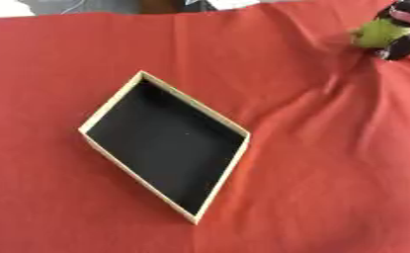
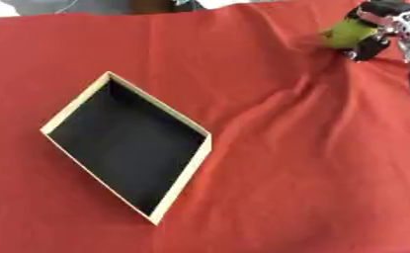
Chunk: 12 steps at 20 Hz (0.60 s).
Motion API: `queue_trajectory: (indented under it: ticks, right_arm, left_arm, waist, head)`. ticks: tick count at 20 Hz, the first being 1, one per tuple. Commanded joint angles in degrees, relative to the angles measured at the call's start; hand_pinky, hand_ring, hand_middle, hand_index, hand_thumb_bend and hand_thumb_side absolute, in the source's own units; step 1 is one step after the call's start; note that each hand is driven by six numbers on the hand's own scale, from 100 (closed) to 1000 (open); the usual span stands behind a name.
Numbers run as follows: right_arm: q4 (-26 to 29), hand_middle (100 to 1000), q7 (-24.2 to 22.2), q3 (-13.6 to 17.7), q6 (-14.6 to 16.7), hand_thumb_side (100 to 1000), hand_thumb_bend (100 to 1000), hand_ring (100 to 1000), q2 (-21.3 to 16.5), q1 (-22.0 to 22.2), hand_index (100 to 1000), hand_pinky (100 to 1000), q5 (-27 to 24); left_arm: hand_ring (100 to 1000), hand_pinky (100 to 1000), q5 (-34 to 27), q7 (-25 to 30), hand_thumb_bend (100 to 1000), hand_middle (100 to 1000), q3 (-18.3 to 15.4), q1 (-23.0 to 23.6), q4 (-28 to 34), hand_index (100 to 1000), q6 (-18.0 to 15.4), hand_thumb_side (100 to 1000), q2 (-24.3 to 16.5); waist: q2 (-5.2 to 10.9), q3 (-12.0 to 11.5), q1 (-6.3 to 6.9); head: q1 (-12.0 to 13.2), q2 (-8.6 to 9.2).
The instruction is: Pick up objects on the table and place them in the box.
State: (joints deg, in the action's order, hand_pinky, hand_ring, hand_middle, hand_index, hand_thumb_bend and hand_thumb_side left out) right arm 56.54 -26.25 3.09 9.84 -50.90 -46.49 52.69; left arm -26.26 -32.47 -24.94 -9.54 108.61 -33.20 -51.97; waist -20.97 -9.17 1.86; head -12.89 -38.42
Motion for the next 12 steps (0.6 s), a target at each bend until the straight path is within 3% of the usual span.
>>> queue_trajectory:
  ticks: [1, 8, 12]
  right_arm:
    - [4.0, 613, -0.5, 0.9, 0.0, 100, 100, 747, -3.9, 0.1, 730, 802, -1.9]
    - [5.7, 683, -3.1, 0.8, 0.1, 100, 138, 760, -4.3, 1.3, 813, 816, -3.3]
    - [5.7, 793, -4.4, 0.8, 0.4, 100, 151, 790, -4.5, 1.6, 965, 829, -4.1]
  left_arm:
    - [634, 596, 0.3, -0.7, 149, 652, -0.9, 0.0, 0.3, 713, -0.2, 688, -2.0]
    - [634, 595, 0.7, -0.8, 147, 652, -0.9, 0.1, 0.4, 714, 0.0, 688, -1.8]
    - [634, 594, 0.9, -0.8, 147, 652, -0.8, 0.1, 0.4, 714, 0.1, 688, -1.7]
  waist:
    - [1.59, 0.1, -0.18]
    - [1.55, 0.2, -0.16]
    - [1.47, 0.2, -0.22]
  head:
    - [0.3, 0.26]
    - [0.3, 0.30]
    - [0.3, 0.23]
